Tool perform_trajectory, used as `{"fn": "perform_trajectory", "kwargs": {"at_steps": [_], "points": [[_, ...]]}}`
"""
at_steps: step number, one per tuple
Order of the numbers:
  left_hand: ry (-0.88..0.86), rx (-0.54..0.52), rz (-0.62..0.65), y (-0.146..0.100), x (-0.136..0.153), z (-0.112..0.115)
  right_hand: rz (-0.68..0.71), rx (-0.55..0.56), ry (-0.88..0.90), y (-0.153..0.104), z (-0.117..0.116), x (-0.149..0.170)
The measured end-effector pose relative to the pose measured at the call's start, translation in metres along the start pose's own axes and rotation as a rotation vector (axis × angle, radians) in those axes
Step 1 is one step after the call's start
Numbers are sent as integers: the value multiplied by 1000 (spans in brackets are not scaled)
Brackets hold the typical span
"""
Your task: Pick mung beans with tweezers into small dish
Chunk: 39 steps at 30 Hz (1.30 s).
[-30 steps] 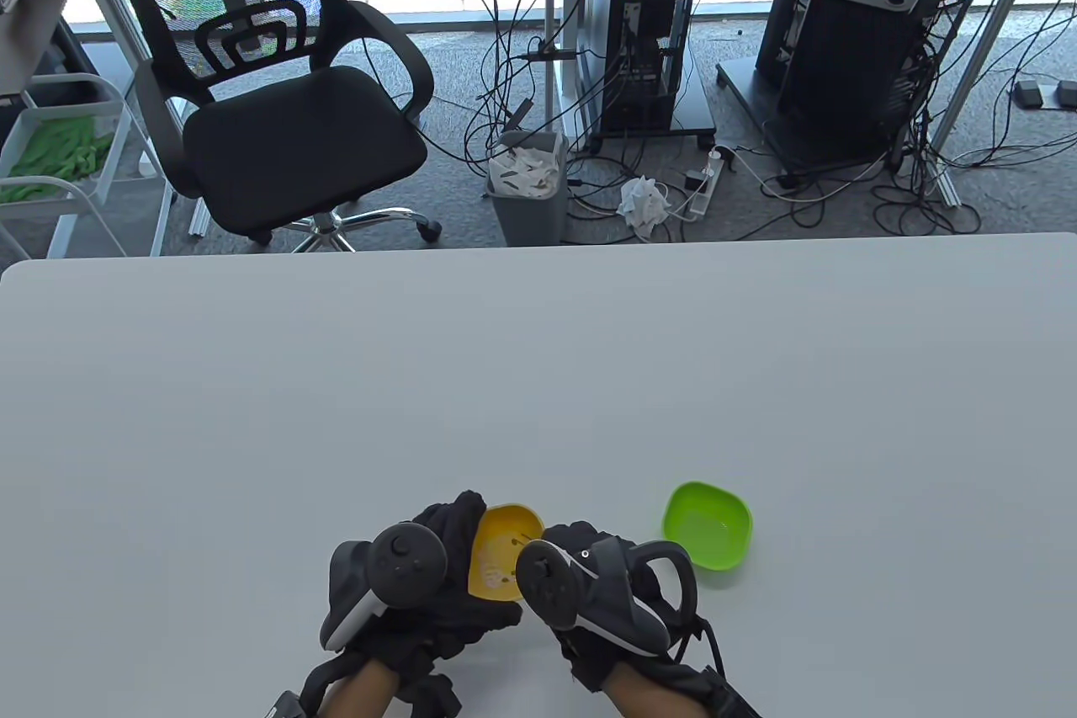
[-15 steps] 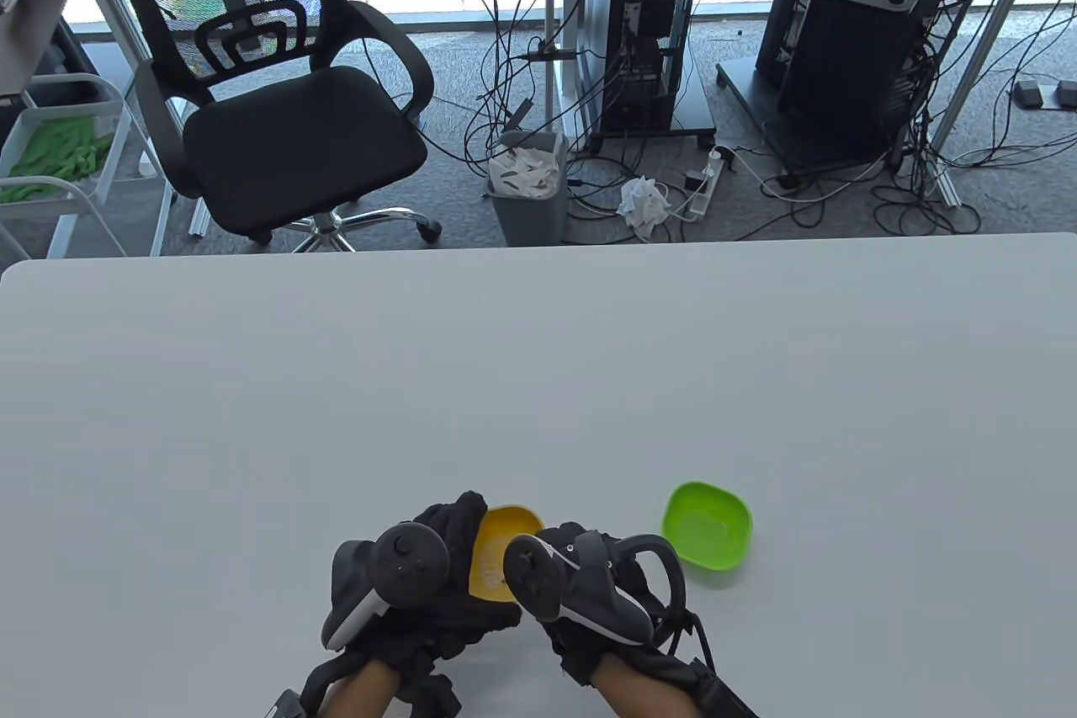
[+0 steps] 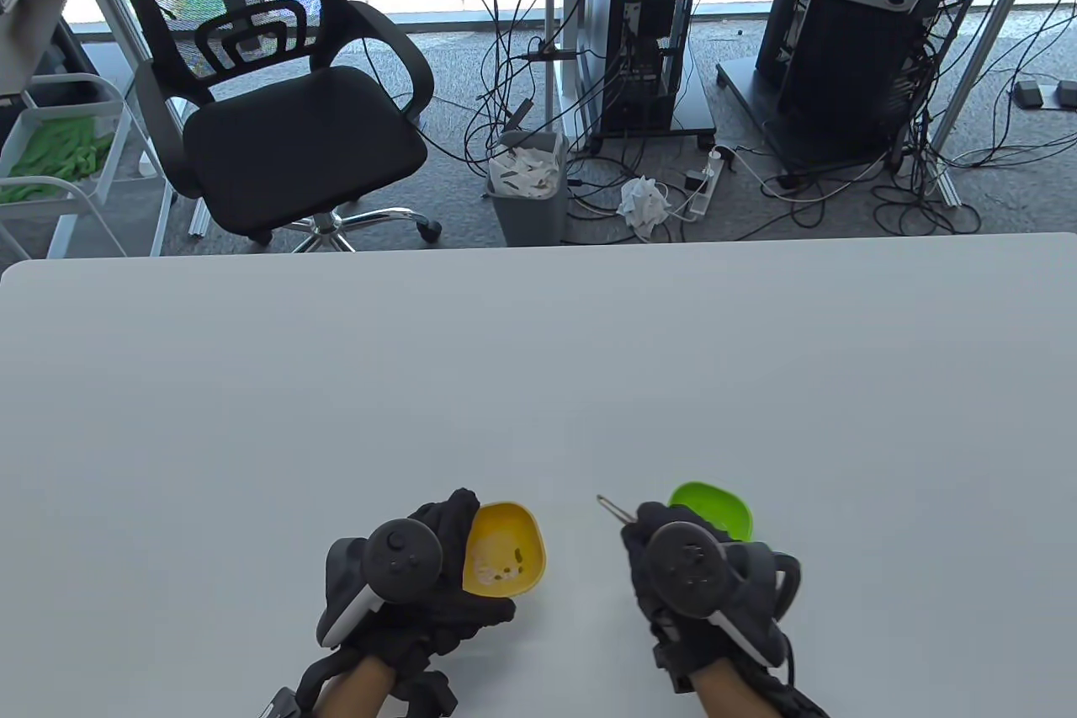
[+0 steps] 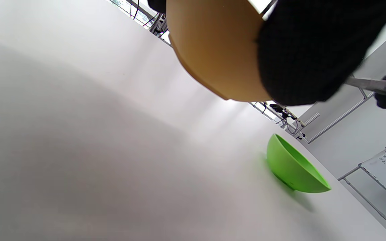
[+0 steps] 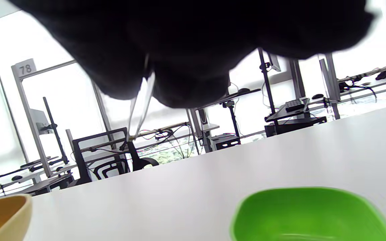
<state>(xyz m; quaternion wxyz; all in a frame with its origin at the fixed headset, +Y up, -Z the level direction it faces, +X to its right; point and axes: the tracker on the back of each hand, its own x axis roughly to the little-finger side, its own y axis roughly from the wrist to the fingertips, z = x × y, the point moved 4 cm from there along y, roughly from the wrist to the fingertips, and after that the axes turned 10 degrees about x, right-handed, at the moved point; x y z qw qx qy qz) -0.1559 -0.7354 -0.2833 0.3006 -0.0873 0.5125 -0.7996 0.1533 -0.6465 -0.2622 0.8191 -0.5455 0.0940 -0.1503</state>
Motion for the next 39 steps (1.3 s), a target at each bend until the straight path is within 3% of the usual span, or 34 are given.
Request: {"fn": "perform_trajectory", "kwargs": {"at_steps": [3, 6, 30, 39], "points": [[14, -7, 15, 0, -5, -1, -118, 8, -20, -1, 0, 46], [30, -1, 21, -1, -7, 1, -187, -21, 0, -4, -9, 63], [43, -4, 41, -4, -10, 2, -235, -62, -34, -5, -22, 70], [46, -6, 40, -4, -10, 1, -184, -44, -5, -6, -21, 59]]}}
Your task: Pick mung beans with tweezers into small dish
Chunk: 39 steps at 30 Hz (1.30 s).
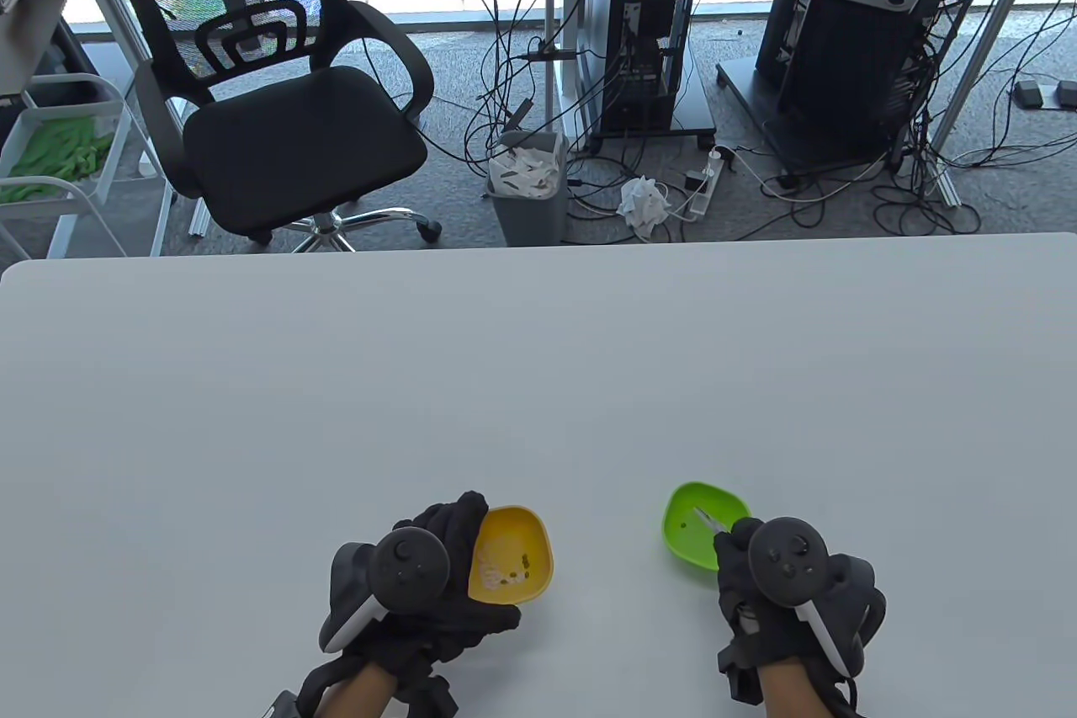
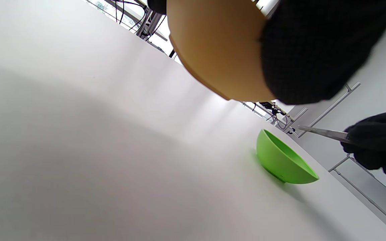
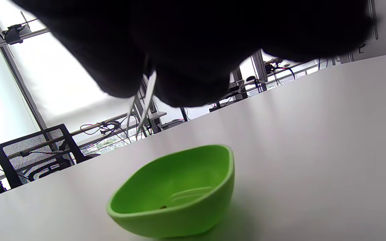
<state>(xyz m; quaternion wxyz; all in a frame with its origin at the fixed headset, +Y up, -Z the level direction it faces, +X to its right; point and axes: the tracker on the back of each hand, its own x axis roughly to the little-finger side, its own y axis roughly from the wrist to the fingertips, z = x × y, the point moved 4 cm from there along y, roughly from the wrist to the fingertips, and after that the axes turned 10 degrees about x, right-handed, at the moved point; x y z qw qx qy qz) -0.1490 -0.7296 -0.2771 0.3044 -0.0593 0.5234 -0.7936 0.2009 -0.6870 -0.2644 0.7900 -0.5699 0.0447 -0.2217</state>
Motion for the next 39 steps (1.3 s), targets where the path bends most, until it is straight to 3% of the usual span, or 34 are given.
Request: {"fn": "perform_trajectory", "kwargs": {"at_steps": [3, 8, 10, 14, 22, 39], "points": [[-5, -7, 0, 0, 0, -1, 81, 29, 16, -6, 6, -22], [-4, -12, 3, 0, 0, -2, 326, 42, 30, -27, 13, -95], [-1, -11, 2, 0, 0, -1, 407, 2, 6, -36, 9, -126], [9, -3, 5, 0, -1, 1, 440, -42, -12, -50, -7, -155], [34, 4, 14, 2, -6, 3, 487, -104, -128, -68, -30, -166], [47, 3, 13, 1, -6, 3, 489, -125, -215, -73, -40, -174]]}}
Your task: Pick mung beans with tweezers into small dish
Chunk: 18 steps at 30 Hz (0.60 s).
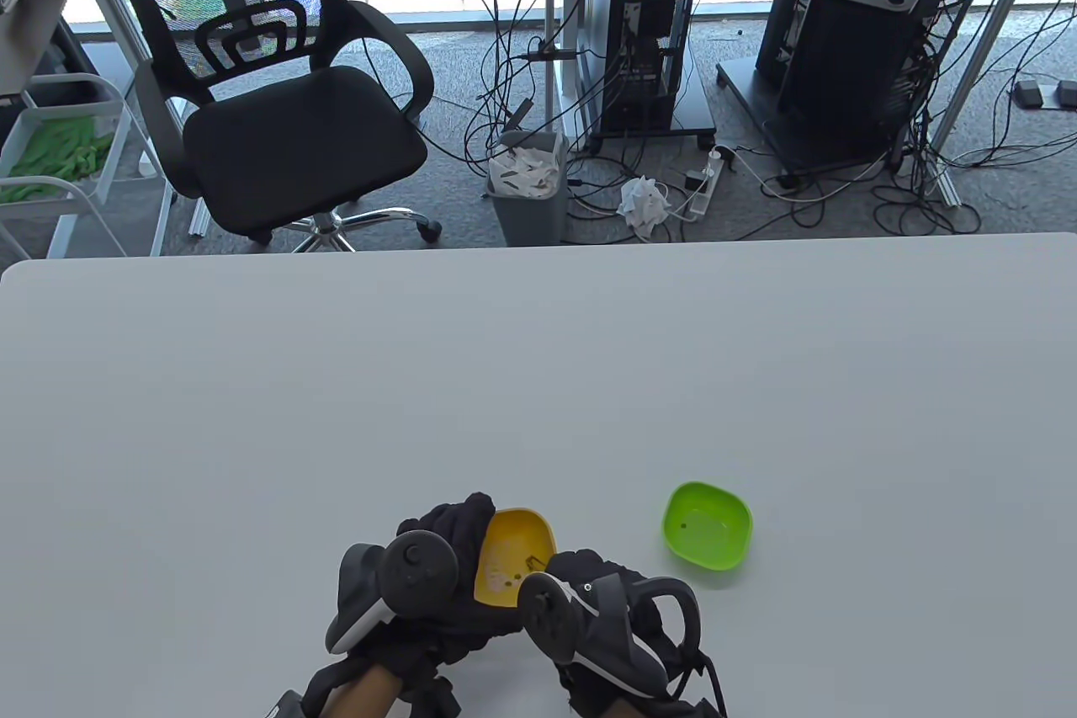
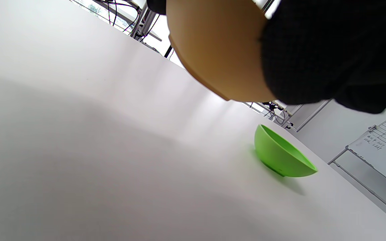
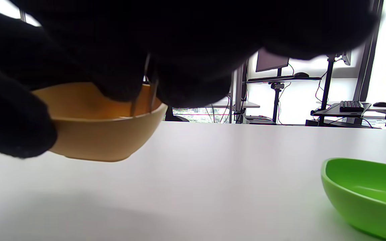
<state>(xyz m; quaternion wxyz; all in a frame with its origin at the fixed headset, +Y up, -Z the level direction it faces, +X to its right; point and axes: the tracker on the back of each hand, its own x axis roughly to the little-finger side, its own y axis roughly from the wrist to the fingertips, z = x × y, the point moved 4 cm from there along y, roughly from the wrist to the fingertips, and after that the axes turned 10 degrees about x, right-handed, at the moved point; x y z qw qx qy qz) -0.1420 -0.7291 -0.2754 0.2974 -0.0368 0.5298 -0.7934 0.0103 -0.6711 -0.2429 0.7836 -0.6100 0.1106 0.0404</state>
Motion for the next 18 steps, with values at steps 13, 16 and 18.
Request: {"fn": "perform_trajectory", "kwargs": {"at_steps": [13, 16, 18], "points": [[3, 8, -3, 0, -1, 1, -2, -15, -1, 0, -1, 0], [4, 7, -3, 0, -1, 1, -1, -19, -6, 0, -1, 0], [5, 7, -3, 0, -1, 1, 0, -21, -7, 0, -1, -1]]}}
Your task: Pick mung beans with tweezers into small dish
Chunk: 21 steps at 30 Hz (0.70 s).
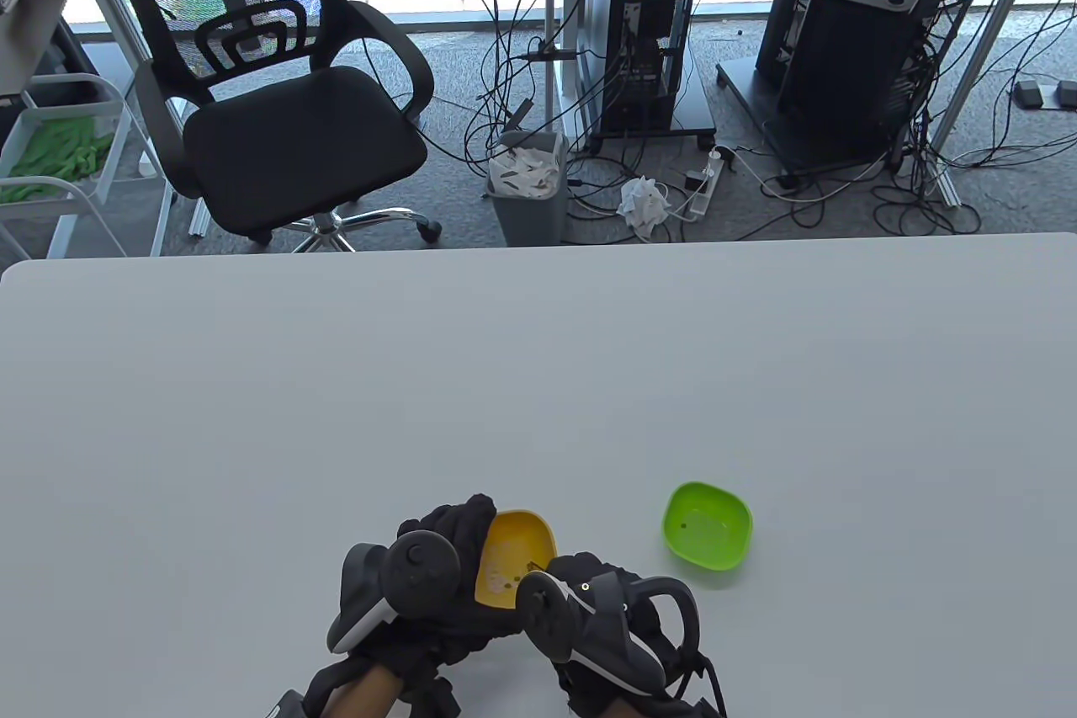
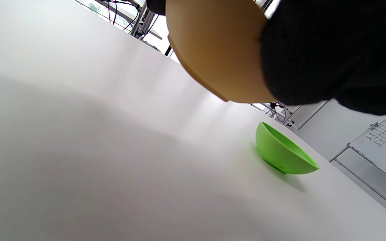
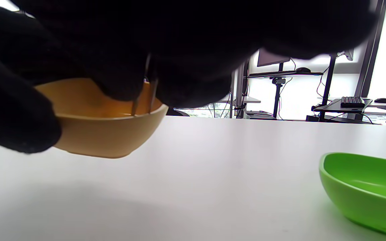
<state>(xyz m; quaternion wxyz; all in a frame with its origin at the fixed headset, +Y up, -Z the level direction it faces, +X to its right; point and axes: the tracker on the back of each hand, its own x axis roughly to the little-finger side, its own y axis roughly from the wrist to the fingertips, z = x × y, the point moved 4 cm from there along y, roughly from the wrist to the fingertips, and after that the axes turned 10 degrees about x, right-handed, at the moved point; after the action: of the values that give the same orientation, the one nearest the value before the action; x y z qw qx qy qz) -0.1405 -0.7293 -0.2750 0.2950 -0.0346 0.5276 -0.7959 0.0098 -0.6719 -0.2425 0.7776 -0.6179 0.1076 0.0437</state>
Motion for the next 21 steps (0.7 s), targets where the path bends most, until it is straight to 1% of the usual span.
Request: {"fn": "perform_trajectory", "kwargs": {"at_steps": [6, 9, 11, 14, 16, 19, 20, 21], "points": [[1, 4, 0, 0, 0, 0, 7, 7, 2, 0, 1, 0], [-6, -2, 1, 0, 0, 0, 4, 47, 33, -1, 8, 4], [-13, -4, 0, -1, 1, -1, -19, 95, 82, -1, 19, 15], [-27, -9, -2, -2, 3, -2, -103, 163, 150, -2, 37, 46], [-36, -11, -2, -2, 5, -3, -204, 198, 169, -1, 46, 83], [-41, -15, -1, -3, 5, -4, -338, 206, 158, -2, 48, 135], [-41, -16, -1, -3, 5, -5, -355, 204, 151, -3, 47, 142], [-40, -17, 0, -2, 5, -5, -401, 193, 128, -4, 44, 161]]}}
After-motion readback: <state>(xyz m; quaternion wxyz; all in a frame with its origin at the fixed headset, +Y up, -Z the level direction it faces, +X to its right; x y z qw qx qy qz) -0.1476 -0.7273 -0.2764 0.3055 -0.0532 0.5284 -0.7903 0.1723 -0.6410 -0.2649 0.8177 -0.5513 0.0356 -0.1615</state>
